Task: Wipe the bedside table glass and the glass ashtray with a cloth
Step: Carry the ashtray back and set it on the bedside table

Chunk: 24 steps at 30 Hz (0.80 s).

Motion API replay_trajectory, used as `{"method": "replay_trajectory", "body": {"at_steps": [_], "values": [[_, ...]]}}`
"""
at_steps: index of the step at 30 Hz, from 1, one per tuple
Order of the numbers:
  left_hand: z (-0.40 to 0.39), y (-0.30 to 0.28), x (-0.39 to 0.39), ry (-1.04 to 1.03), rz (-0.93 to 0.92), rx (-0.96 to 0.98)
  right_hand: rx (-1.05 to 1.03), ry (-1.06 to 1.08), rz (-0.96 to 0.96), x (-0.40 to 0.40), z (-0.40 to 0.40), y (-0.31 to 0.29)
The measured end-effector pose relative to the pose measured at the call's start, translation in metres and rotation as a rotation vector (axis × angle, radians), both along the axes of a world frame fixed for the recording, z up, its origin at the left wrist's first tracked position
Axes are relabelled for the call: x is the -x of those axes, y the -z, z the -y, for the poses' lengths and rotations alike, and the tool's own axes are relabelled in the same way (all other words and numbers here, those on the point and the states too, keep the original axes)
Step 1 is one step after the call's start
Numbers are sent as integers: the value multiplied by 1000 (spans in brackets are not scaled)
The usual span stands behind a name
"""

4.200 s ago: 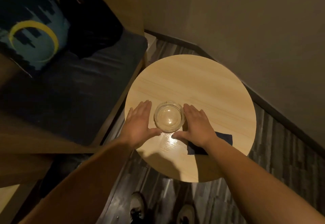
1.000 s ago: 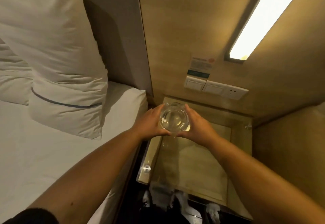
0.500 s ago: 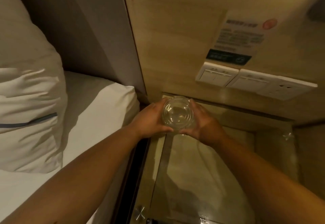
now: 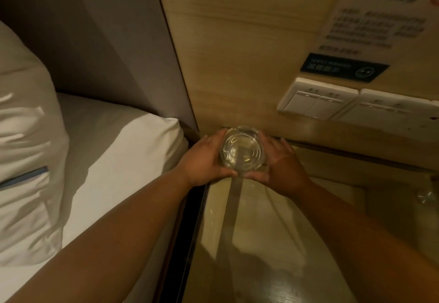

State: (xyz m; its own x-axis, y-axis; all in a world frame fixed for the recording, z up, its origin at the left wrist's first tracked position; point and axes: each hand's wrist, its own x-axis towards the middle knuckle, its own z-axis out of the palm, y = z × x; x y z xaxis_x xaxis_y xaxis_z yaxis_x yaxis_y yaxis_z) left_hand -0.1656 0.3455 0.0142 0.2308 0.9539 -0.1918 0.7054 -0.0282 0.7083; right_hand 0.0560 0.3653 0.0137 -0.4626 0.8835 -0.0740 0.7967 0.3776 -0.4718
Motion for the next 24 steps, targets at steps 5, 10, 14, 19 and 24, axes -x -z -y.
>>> {"method": "replay_trajectory", "body": {"at_steps": [5,10,14,19,24], "values": [[-1,3,4,21,-67,-9,-1,-11,8,2,-4,4],[-1,4,4,30,-101,-35,1,-22,1,1,-4,5],[1,3,3,34,-129,-38,20,-18,-18,-1,-3,8],[3,-2,1,15,-138,-19,66,-13,0,0,-4,5],[12,-21,-3,-23,-206,22,128,-28,90,0,0,-13]]}}
